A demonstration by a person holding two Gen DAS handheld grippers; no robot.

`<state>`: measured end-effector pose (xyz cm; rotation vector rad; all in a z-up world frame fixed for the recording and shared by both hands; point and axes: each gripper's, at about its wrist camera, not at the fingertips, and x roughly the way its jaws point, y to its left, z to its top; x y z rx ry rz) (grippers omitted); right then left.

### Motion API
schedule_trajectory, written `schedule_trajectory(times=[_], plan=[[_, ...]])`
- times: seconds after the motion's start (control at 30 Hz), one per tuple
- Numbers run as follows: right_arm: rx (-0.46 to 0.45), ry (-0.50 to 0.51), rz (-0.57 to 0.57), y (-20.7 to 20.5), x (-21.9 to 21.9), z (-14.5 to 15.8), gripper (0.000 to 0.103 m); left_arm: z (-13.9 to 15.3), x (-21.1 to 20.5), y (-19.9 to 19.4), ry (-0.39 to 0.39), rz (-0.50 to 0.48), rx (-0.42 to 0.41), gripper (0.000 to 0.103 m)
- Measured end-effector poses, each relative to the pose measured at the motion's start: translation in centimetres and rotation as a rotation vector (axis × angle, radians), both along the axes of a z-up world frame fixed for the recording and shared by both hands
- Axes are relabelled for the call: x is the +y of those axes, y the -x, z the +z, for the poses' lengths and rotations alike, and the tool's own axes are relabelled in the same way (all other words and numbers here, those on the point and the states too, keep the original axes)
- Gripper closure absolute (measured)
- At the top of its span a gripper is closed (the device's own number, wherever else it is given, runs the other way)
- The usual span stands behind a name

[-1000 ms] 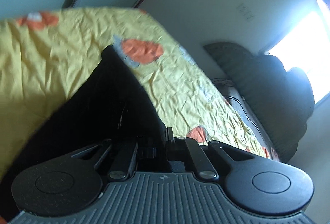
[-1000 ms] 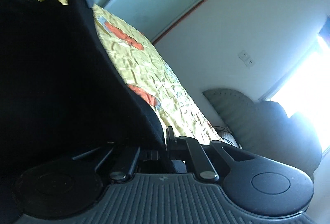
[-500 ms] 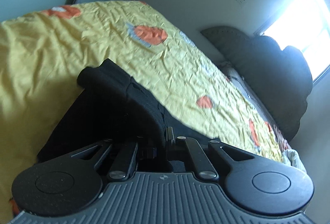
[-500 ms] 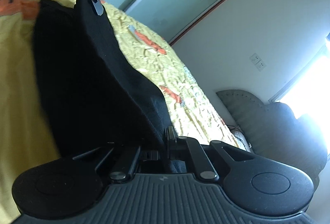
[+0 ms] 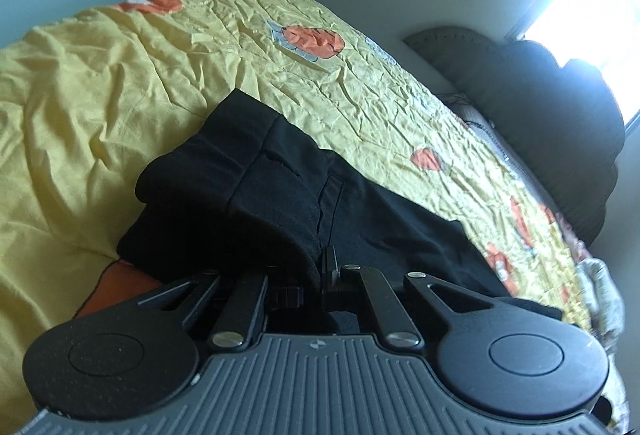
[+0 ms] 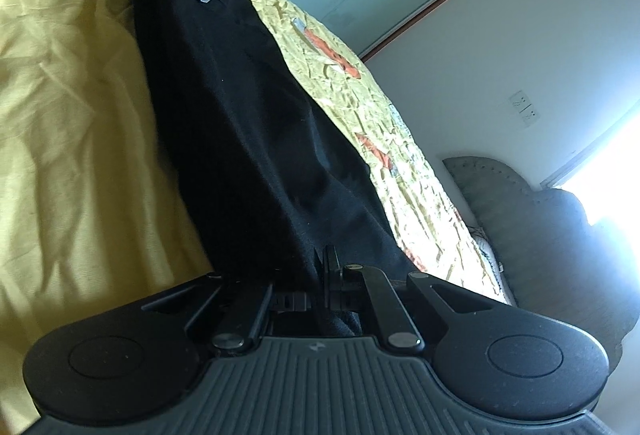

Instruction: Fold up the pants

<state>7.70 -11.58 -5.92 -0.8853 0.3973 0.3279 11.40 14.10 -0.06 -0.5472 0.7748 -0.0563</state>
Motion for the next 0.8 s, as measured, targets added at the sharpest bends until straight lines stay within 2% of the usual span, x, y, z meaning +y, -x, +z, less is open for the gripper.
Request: schedule_trajectory(times=[0.27,0.33,0.37,0.43,0.47,0.53,0.67,0.8], plan=[[0.023,-0.023,0.0,0.6,0.4,-0.7,0.098,-0.5,-1.0,-0.2,-0.099,-0.007,0.004,0.098],[0.02,-0.02,0.001,0.5,0.5,-0.6,0.098,-0.2,-1.2,-0.3,-0.124,-0.008,0.016,0.09],[0.021,-0.016,0.0,0.6,0.5,-0.7,0.098,-0.1,-1.2,-0.2,-0.141,0.0,0.026,0.08],[0.008,-0.01,0.003,1.0,0.7,-1.0,0.098,0.3,-0.7,0.0,-0.131,0.021,0.043,0.072],[0.003,-0.013,0.001,1.1,0.7,-1.1,0.098,0.6,-0.4,0.2,-0.123,0.035,0.051,0.069],[-0.007,-0.011,-0.002,1.0,0.7,-1.1,0.097,1.8,-0.3,1.0,-0.15,0.066,0.052,0.072],[-0.048,0.008,-0.011,1.2,1.0,-1.7,0.097,4.8,-1.7,2.6,-0.261,0.102,-0.007,0.075],[-0.031,-0.015,-0.017,1.4,0.8,-1.2,0.092,7.2,-4.4,2.8,-0.265,0.048,-0.097,0.071]])
